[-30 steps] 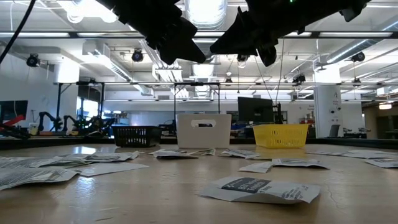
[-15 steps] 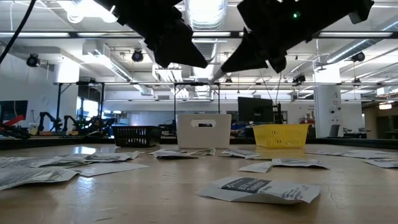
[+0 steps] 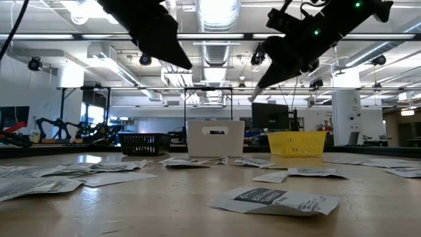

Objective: Pick & Place First Aid Supplies
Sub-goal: Put the green bandage into the yellow basket

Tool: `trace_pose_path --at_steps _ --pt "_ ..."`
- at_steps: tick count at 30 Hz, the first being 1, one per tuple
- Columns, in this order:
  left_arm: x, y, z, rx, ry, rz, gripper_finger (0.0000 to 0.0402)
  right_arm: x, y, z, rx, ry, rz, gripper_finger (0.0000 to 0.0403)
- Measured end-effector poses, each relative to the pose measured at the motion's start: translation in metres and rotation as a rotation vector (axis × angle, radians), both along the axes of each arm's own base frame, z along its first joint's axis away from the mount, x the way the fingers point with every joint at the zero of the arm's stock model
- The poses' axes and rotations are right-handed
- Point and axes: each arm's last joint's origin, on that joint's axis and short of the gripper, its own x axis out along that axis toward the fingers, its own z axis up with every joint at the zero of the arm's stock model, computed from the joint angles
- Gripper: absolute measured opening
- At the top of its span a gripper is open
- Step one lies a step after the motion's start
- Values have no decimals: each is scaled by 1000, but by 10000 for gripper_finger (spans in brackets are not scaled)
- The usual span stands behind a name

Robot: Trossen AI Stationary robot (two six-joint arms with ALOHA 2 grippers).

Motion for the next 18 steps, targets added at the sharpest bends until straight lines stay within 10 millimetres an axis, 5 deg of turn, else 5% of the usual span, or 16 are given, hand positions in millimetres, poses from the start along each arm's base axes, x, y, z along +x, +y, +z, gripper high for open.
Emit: trace_pose_path --at_steps 18 --pt "-32 33 -13 -206 -16 116 159 -37 -90 21 33 153 -234 8"
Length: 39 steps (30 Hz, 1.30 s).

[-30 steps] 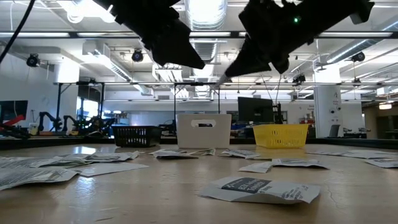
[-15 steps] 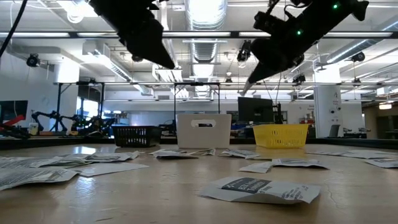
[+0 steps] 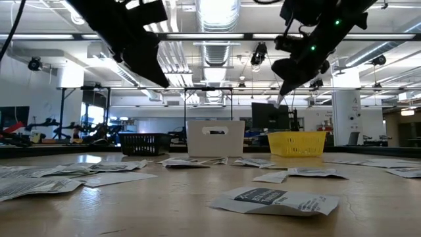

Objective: Pick & Place First Aid Supplies
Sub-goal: Put the green bandage into the yellow basket

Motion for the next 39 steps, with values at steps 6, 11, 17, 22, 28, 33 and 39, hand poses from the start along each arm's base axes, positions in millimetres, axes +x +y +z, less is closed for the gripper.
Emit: trace_pose_path --at_steps 6,11,17,22,28,33,39 --pt "2 12 -4 -60 9 5 159 -7 -29 -3 115 9 -21 8" --pt "6 20 -4 -106 14 -16 159 -10 -43 -8 204 -5 -17 8" --pt "10 28 -4 -196 22 -84 159 -13 -47 -10 274 -13 -14 8" --pt "18 32 1 -254 -4 -236 159 -17 -47 -12 302 8 -40 8" --pt "24 40 4 -270 -26 -347 159 -19 -45 -16 325 18 -62 8" --pt "24 43 4 -281 -17 -374 159 -20 -45 -21 340 30 -68 8" --pt "24 40 4 -322 -13 -425 159 -17 -46 -30 358 67 -81 8"
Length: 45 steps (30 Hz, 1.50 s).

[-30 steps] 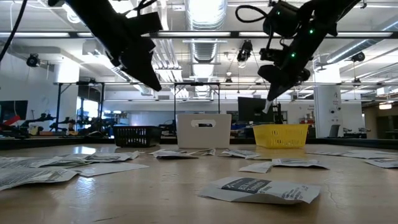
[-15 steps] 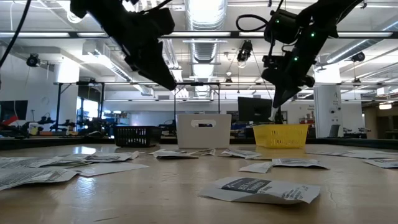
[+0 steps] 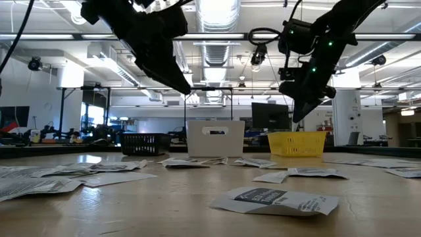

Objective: Pick & Place First Aid Supplies
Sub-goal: Put the green bandage into the yellow basket, then put the towelette pack into the black basket

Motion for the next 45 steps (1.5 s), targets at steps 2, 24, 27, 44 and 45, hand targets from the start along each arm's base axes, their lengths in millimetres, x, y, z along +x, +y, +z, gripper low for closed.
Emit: trace_pose_path --at_steps 2,24,27,44,45 --pt "0 -2 0 -19 2 -24 159 1 -1 -4 7 16 1 8" --pt "-22 -41 -15 -90 233 -69 159 6 -7 -14 47 80 43 50" --pt "-27 -42 -18 -110 287 -59 159 8 -12 -7 35 67 40 81" --pt "-41 -50 -9 -164 434 -60 159 16 17 40 122 122 12 126" --pt "-41 -51 -9 -163 434 -64 159 17 22 41 121 119 29 122"
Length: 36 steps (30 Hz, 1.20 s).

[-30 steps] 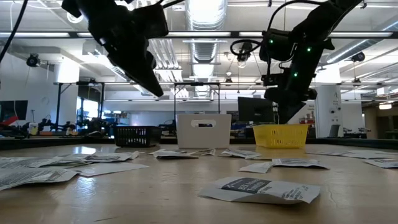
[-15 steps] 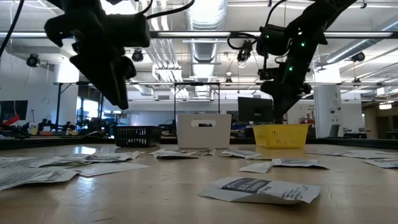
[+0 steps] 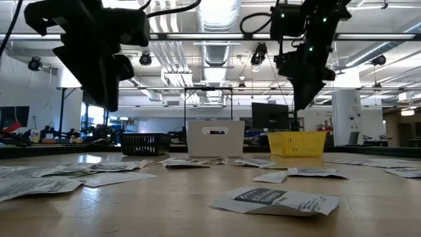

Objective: Pick & Place First Aid Supplies
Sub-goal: Put the towelette pack into the black basket

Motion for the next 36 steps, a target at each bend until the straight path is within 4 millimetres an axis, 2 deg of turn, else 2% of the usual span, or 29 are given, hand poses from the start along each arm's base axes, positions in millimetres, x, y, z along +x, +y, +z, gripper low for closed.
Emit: trace_pose_path --at_steps 14,21,27,33,36 --pt "-10 -17 -19 -81 29 -4 158 5 69 -12 43 -23 108 84" --pt "-3 -19 -26 -221 -61 198 158 4 97 -13 26 -55 132 70" --pt "4 -9 -19 -220 -87 220 159 3 109 -12 11 -67 159 71" --pt "14 16 -1 -192 -95 224 159 3 110 -12 14 -72 150 77" --pt "13 23 -3 -201 -66 232 158 2 110 -13 16 -73 139 74"
